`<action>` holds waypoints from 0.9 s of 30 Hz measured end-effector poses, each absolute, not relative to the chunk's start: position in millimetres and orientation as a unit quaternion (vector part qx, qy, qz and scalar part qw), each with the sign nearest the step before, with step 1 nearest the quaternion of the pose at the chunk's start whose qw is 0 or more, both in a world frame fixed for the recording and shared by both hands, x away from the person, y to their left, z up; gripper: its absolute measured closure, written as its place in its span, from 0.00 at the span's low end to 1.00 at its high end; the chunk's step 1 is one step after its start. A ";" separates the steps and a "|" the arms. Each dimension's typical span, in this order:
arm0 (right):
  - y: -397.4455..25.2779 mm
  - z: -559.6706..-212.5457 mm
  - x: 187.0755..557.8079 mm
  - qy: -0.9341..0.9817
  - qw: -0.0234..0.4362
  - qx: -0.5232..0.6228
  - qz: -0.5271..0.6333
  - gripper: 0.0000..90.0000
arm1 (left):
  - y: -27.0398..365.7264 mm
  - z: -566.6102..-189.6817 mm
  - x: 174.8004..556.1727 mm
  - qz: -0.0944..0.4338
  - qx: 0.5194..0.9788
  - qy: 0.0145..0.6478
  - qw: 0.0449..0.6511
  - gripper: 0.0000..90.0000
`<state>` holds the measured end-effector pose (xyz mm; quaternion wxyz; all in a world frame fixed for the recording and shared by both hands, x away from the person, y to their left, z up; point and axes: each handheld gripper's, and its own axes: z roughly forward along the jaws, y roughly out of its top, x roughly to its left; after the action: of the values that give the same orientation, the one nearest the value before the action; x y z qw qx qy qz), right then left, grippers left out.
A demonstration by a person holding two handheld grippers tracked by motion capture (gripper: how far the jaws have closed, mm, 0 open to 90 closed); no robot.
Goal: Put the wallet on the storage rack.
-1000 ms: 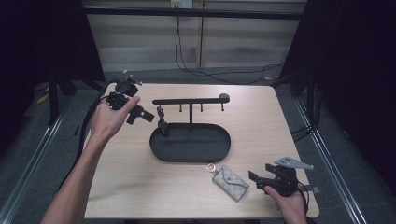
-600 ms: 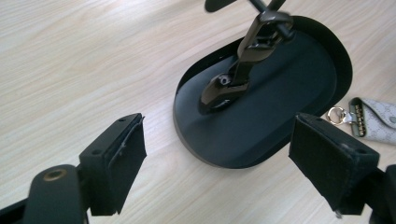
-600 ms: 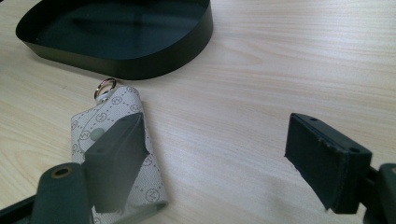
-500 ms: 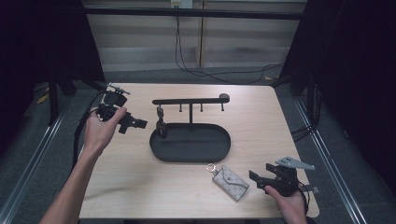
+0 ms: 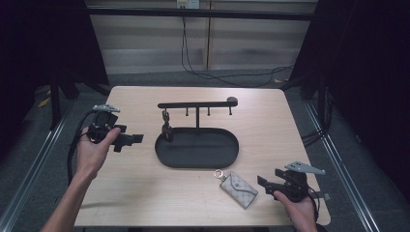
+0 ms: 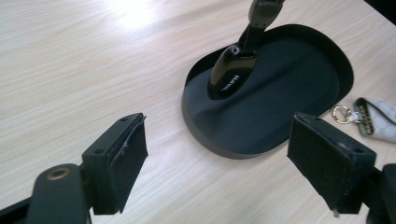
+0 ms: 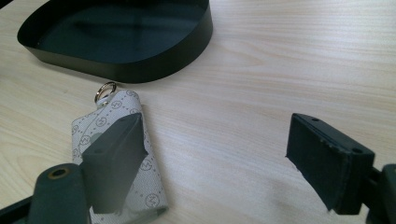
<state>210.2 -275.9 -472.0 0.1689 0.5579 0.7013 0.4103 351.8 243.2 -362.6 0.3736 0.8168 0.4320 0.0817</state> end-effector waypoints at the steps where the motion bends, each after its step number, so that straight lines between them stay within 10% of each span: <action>1: -276.1 -472.1 210.5 0.701 0.169 0.558 0.410 0.21 | 245.3 -363.9 349.2 0.084 0.816 0.432 0.375 0.22; 27: -274.5 -463.1 213.5 0.714 0.153 0.548 0.408 0.23 | 275.2 -429.7 266.6 0.077 0.785 0.447 0.421 0.24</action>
<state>213.5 -274.5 -463.1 0.1530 0.5478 0.7142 0.4079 266.6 275.2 -429.7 0.4212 0.7854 0.4470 0.0773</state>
